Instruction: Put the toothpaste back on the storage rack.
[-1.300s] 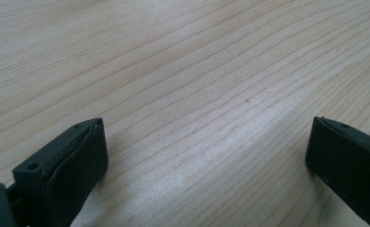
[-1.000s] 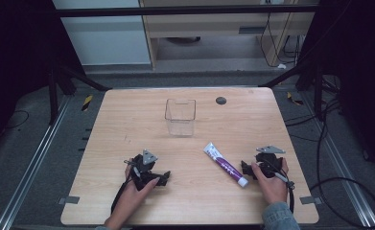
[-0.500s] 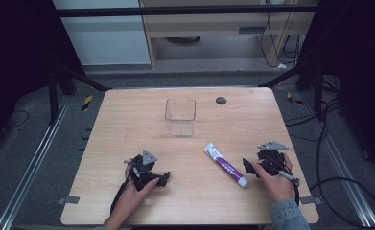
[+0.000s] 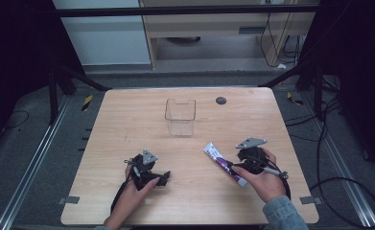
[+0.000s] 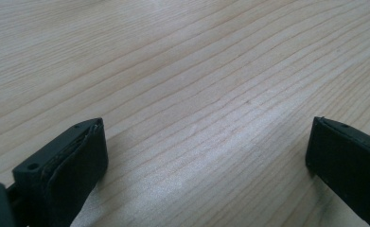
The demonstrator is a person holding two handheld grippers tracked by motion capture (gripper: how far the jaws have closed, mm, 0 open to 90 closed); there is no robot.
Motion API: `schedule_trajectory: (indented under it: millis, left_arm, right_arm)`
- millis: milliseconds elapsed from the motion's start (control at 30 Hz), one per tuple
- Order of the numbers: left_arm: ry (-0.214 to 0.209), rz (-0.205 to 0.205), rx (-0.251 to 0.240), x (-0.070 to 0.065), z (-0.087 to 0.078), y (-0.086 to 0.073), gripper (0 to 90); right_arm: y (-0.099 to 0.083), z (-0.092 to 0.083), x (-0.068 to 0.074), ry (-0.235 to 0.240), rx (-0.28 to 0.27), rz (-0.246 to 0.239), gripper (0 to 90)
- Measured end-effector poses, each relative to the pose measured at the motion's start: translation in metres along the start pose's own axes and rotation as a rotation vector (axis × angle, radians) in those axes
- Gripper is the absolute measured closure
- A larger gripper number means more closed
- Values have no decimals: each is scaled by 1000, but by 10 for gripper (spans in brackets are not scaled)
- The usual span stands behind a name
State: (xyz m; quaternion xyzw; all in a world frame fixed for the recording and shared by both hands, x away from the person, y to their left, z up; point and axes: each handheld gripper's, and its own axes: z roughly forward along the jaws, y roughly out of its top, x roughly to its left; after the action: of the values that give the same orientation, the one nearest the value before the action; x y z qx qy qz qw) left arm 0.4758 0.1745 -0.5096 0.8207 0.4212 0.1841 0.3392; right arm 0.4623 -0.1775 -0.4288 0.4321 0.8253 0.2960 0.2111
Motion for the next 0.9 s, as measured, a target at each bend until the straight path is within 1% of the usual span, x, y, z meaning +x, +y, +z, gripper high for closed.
schedule_trajectory:
  millis: [67, 167, 233, 333, 367, 400, 467, 567, 600, 700, 867, 900]
  left_arm:
    - [0, 0, 0, 0, 0, 0, 0]
    - [0, 0, 0, 0, 0, 0, 0]
    - [0, 1, 1, 0, 0, 0, 0]
    - [0, 0, 0, 0, 0, 0, 0]
    - [0, 1, 0, 0, 0, 0, 0]
    - [0, 1, 0, 0, 0, 0, 0]
    - [0, 0, 0, 0, 0, 0, 0]
    - [0, 0, 0, 0, 0, 0, 0]
    - [0, 0, 0, 0, 0, 0, 0]
    - [0, 1, 1, 0, 0, 0, 0]
    - [0, 1, 0, 0, 0, 0, 0]
    - [0, 1, 0, 0, 0, 0, 0]
  right_arm:
    - [3, 6, 4, 18, 23, -9, 280]
    - [9, 13, 11, 37, 38, -27, 305]
    - [12, 17, 14, 42, 50, -43, 324]
    - [14, 22, 16, 44, 59, -44, 347]
    - [15, 28, 18, 51, 82, -48, 358]
    - [15, 30, 19, 51, 91, -50, 359]
    - [16, 36, 19, 59, 112, -37, 371]
    - [17, 43, 19, 63, 130, -32, 376]
    - [17, 43, 19, 63, 130, -32, 376]
    - [18, 51, 19, 64, 160, -30, 380]
    - [21, 56, 20, 71, 174, -20, 376]
    - [21, 58, 20, 70, 176, -29, 375]
